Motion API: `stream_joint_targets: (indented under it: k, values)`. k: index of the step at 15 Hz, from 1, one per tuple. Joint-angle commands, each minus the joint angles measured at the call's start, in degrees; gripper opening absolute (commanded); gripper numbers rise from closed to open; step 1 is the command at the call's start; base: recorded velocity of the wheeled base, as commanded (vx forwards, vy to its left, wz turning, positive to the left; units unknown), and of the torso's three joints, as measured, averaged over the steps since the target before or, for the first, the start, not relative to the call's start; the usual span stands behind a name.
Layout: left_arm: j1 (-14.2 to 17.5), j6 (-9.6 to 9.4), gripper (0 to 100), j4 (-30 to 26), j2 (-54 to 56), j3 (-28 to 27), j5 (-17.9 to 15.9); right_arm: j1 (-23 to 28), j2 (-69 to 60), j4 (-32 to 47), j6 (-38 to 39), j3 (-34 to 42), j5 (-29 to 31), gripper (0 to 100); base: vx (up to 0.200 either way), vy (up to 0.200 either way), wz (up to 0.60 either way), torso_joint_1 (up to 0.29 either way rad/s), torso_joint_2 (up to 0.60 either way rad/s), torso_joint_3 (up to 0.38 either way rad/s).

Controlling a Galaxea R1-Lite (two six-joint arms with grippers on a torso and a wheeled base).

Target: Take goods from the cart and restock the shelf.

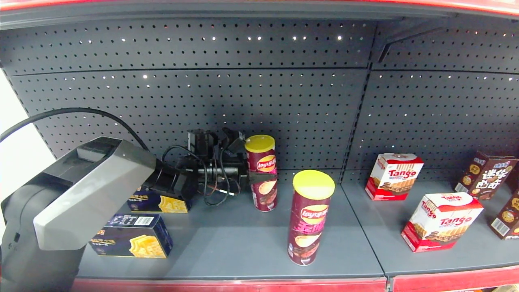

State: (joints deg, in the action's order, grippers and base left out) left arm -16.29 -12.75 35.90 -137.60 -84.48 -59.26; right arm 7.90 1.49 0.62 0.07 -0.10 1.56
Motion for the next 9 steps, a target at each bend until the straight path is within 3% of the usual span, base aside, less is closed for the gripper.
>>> stream_joint_targets:
  k: [1, 5, 9]
  values:
    - [-0.06, -0.08, 100, -0.22, -0.04, 0.02, 0.02, 0.01, 0.09, -0.01, 0.01, 0.01, 0.02, 100, 0.0, 0.0, 0.0, 0.0, 0.0, 0.0]
    - [-0.24, -0.61, 100, -0.13, 0.49, 0.19, 0.02, 0.01, 0.09, -0.01, 0.01, 0.01, 0.11, 100, 0.0, 0.0, 0.0, 0.0, 0.0, 0.0]
    - [2.05, -2.19, 100, -0.13, 6.46, 6.17, 0.02, 0.01, 0.09, -0.01, 0.01, 0.01, 0.02, 100, 0.0, 0.0, 0.0, 0.0, 0.0, 0.0]
